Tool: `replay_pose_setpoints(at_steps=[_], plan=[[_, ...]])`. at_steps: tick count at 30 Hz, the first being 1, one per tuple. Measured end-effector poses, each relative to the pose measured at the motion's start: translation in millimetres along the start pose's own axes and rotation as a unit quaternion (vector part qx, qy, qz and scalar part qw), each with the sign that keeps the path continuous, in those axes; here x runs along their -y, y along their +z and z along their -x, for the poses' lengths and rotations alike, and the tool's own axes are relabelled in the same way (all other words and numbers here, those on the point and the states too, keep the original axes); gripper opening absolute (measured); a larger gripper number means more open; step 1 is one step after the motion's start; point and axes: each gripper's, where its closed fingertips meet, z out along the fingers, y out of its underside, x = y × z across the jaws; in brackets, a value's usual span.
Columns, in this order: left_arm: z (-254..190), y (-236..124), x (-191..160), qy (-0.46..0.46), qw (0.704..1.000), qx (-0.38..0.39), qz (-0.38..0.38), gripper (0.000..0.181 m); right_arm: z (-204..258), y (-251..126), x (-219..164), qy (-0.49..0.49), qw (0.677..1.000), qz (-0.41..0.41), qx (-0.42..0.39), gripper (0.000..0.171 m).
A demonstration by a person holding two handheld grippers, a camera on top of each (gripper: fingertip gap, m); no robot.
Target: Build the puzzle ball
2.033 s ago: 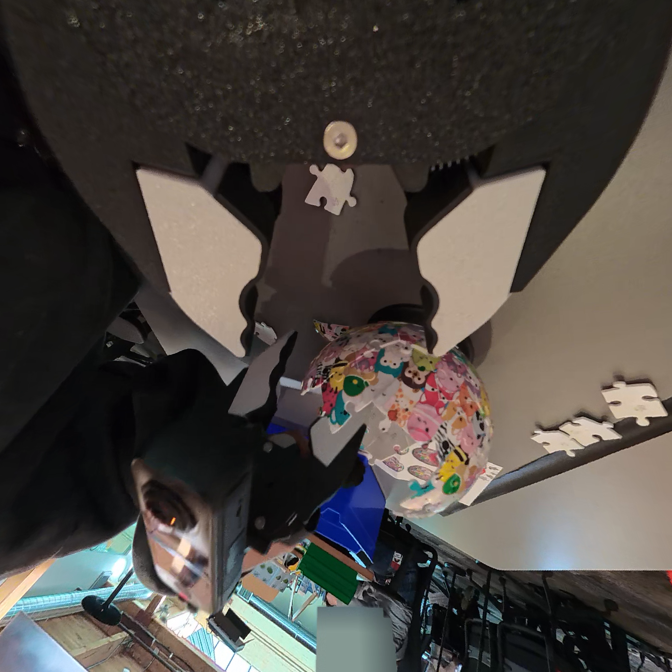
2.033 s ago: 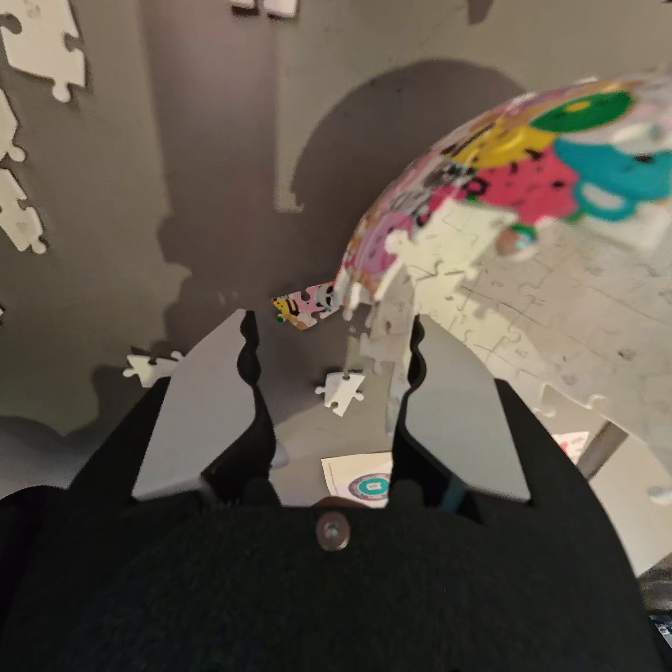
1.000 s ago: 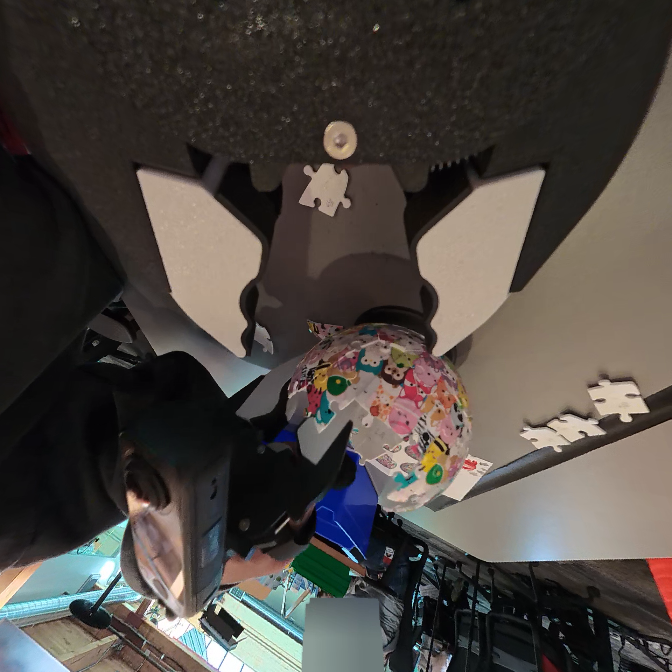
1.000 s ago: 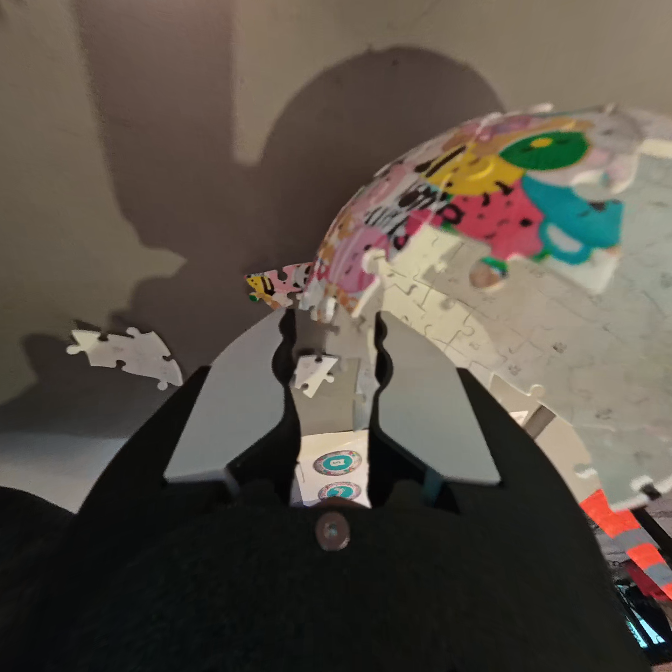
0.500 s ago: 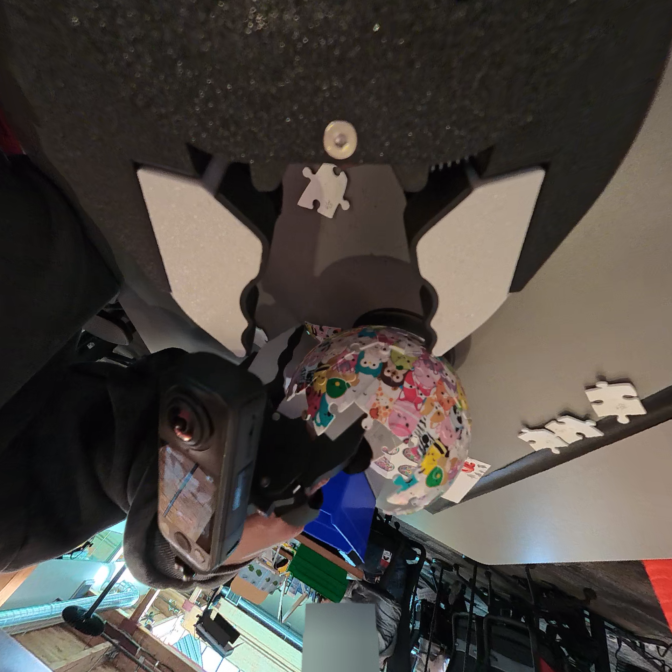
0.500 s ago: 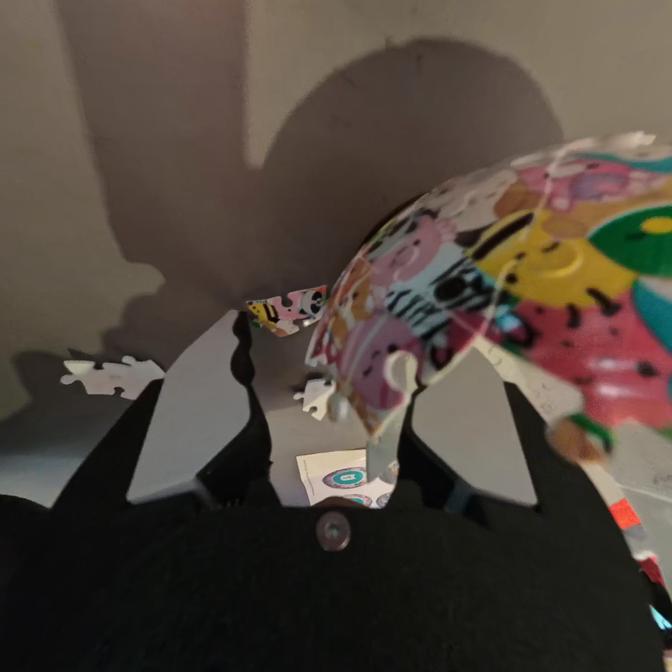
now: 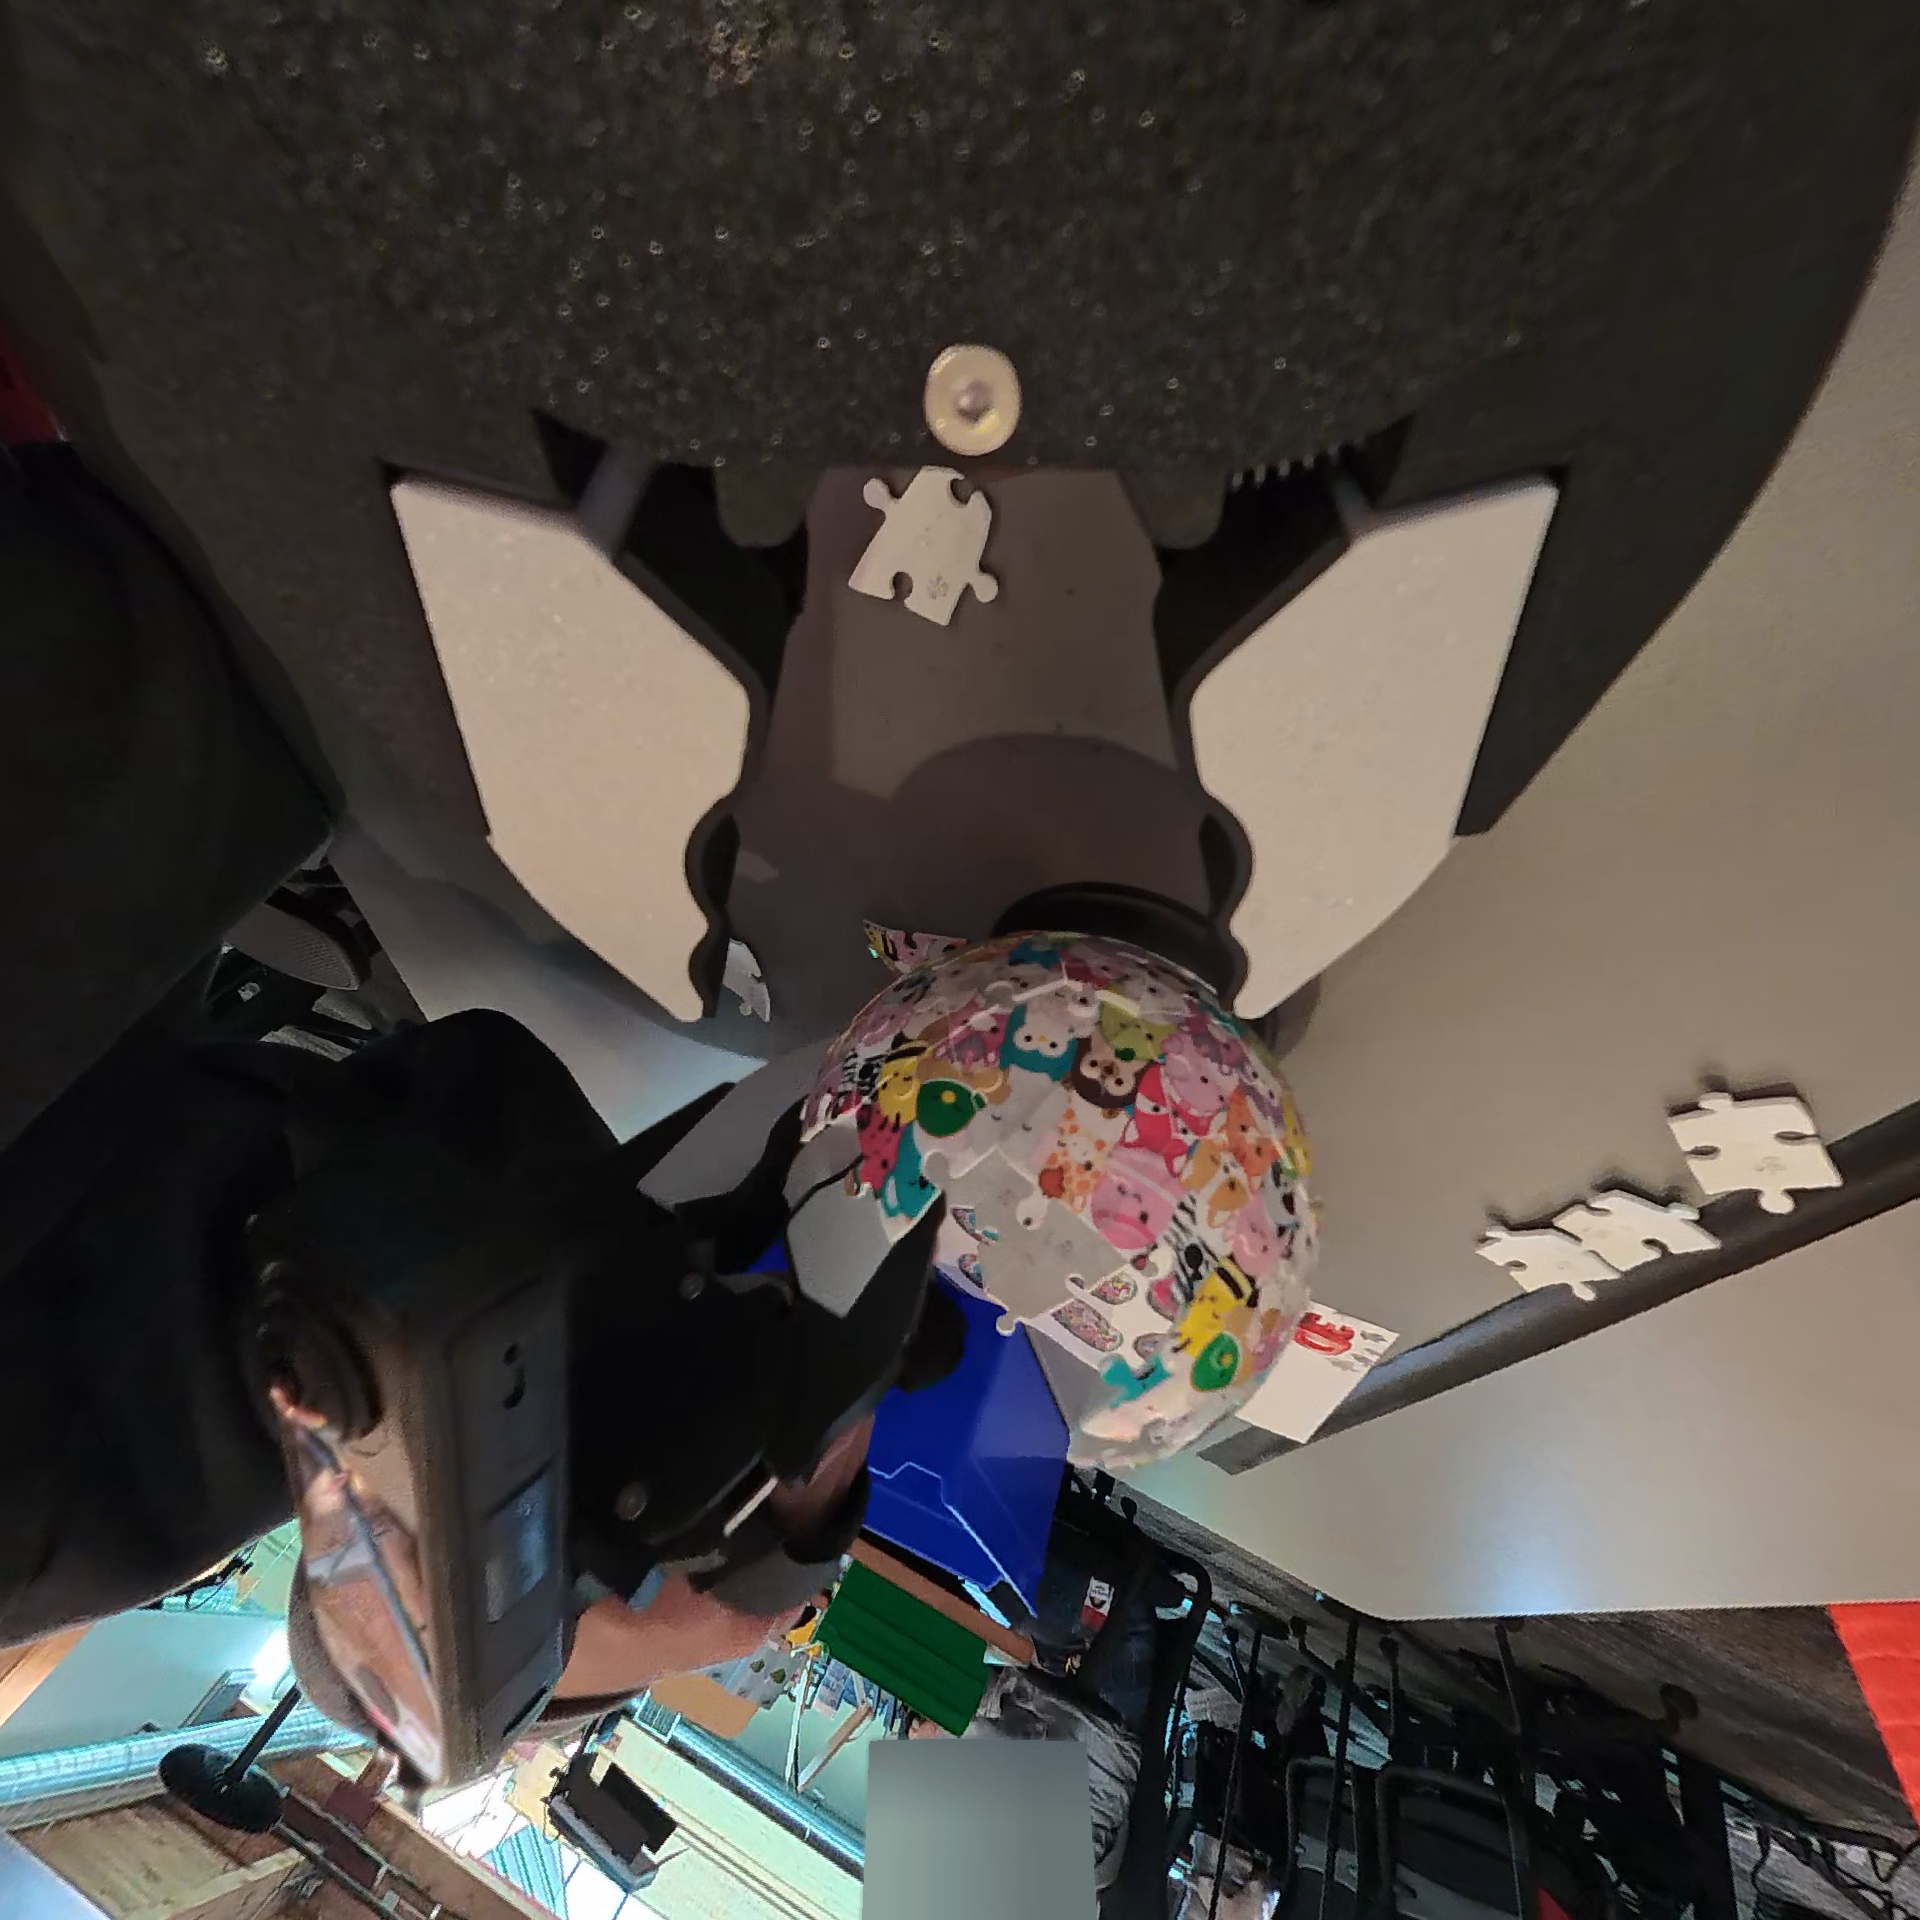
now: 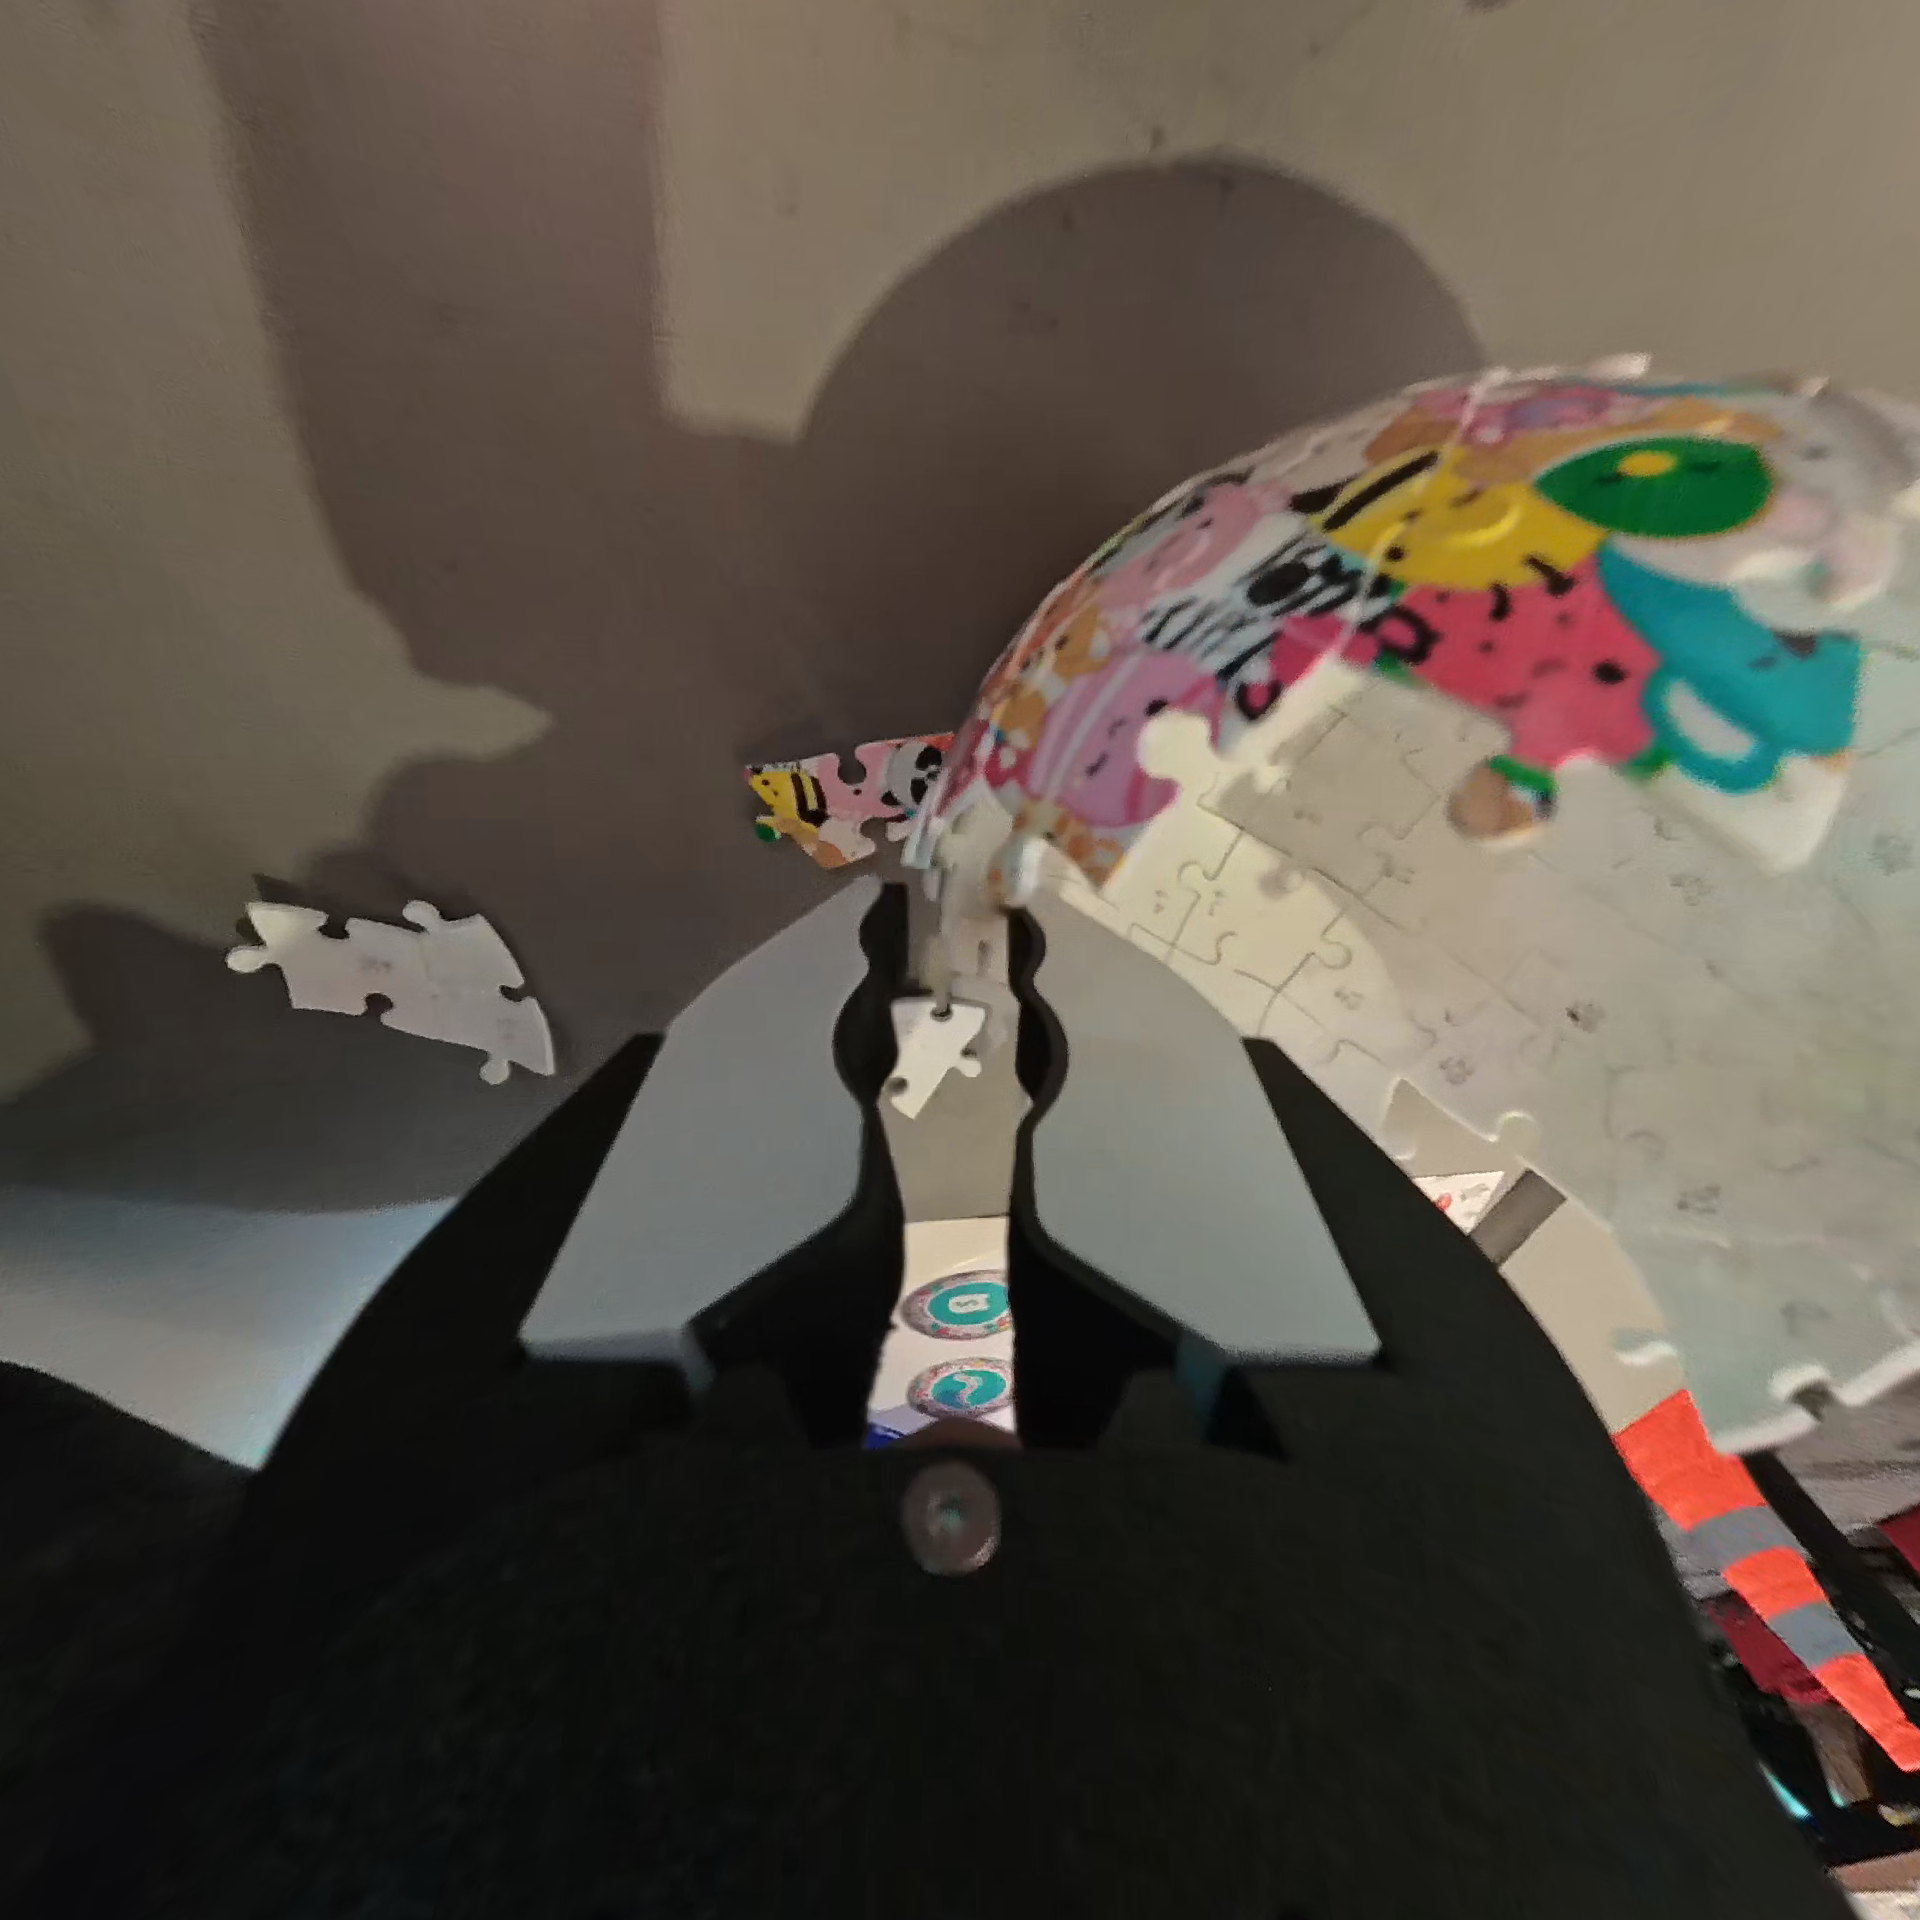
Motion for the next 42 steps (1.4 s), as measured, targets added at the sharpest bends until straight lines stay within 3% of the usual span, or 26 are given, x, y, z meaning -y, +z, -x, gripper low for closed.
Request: replay_pose_setpoints(at_steps=[10,16,18,20,24,26,32,34,38,42], plan=[[0.2,0.1,-0.2,0.000,1.000,0.001,0.000,0.088,-2.5,-21.6,-4.8,-0.011,0.999,-0.013,-0.027,0.002],[-3.3,-1.9,3.2,0.002,1.000,0.001,-0.005,0.088,10.1,-58.1,-25.5,0.038,0.995,-0.053,-0.074,0.002],[-5.3,-4.7,5.2,0.003,1.000,0.005,-0.007,0.088,31.7,-69.2,-31.9,0.061,0.989,-0.104,-0.090,0.002],[-7.3,-7.5,7.5,0.001,1.000,0.013,-0.009,0.087,50.5,-61.0,-41.8,0.098,0.979,-0.133,-0.116,0.002],[-11.8,-12.4,8.7,-0.019,0.999,0.042,-0.004,0.086,59.7,-16.1,-107.1,0.181,0.957,-0.041,-0.221,0.002],[-15.3,-15.7,6.1,-0.038,0.997,0.068,0.002,0.085,67.3,2.4,-125.9,0.214,0.950,-0.032,-0.225,0.002],[-47.7,-28.9,-14.4,-0.028,0.988,0.142,0.049,0.084,75.8,17.5,-131.1,0.225,0.949,-0.052,-0.217,0.006],[-61.6,-34.2,-23.8,-0.014,0.984,0.164,0.064,0.085,77.7,16.2,-132.0,0.235,0.947,-0.061,-0.212,0.020],[-91.6,-44.7,-43.6,-0.009,0.980,0.190,0.064,0.085,92.7,-9.6,-124.0,0.302,0.917,-0.155,-0.211,0.034],[-105.6,-54.8,-67.5,0.003,0.972,0.226,0.057,0.084,119.5,-45.3,-84.7,0.367,0.849,-0.336,-0.177,0.042]])
